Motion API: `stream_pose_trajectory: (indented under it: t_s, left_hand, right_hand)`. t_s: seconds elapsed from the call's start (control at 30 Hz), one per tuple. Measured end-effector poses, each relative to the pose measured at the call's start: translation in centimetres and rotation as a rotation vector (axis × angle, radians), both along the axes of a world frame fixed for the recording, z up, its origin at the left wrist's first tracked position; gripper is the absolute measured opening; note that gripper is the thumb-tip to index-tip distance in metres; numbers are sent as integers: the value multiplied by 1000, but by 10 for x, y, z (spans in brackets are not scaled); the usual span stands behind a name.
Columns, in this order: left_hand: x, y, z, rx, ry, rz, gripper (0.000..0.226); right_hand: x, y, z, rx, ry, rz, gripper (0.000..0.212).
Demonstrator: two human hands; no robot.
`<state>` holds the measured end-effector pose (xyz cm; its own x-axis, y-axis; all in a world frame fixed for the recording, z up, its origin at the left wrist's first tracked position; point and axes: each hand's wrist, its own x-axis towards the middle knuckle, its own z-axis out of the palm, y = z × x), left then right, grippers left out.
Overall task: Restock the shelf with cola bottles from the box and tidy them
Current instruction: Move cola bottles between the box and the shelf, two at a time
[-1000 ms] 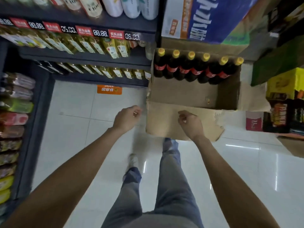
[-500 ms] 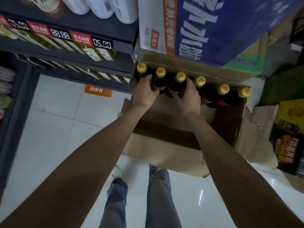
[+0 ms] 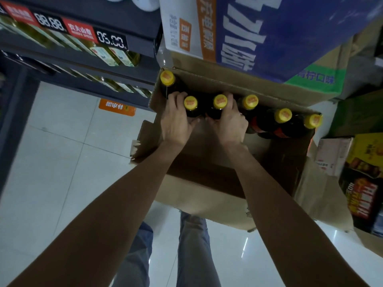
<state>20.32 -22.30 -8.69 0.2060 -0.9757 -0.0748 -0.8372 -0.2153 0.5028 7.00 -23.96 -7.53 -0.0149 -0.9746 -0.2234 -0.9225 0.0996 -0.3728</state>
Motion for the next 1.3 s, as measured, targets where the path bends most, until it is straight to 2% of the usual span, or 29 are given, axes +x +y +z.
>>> stream_pose_trajectory:
  t_s: [0.27,0.4,0.53,0.67,0.83,0.9,1.03,1.17,1.3]
  left_hand:
    - [24,36,8,-54,182,-59,65]
    - [33,55,20,-50,298,26,68]
    - [43,77,53,-82,427,179,75]
    - [68,105,114,-151,529,317,77]
    - [124,164,195,-291,679,351,71]
    - [150,198,221,-318,719,335,69]
    - [208,279,256,-359,678,406,67]
    - [268,375,273,-425,668,647,69]
    - [327,480,282,-539,694,940,60]
  right_hand:
    - [-8,14,6,-109,-92,86,64]
    - [-5,24,19,-108,-155,59,66]
    - [1,44,67,-159,-205,-13,69]
    - [11,73,139,-143,-515,-201,66]
    - [53,115,217,-144,-853,-229,62]
    - [80,135,237,-91,-905,-173,66]
    - [151,175,263,64,-945,23,68]
    - [247,221,279,248,-994,218,63]
    - [357,281,280,313,-940,482,68]
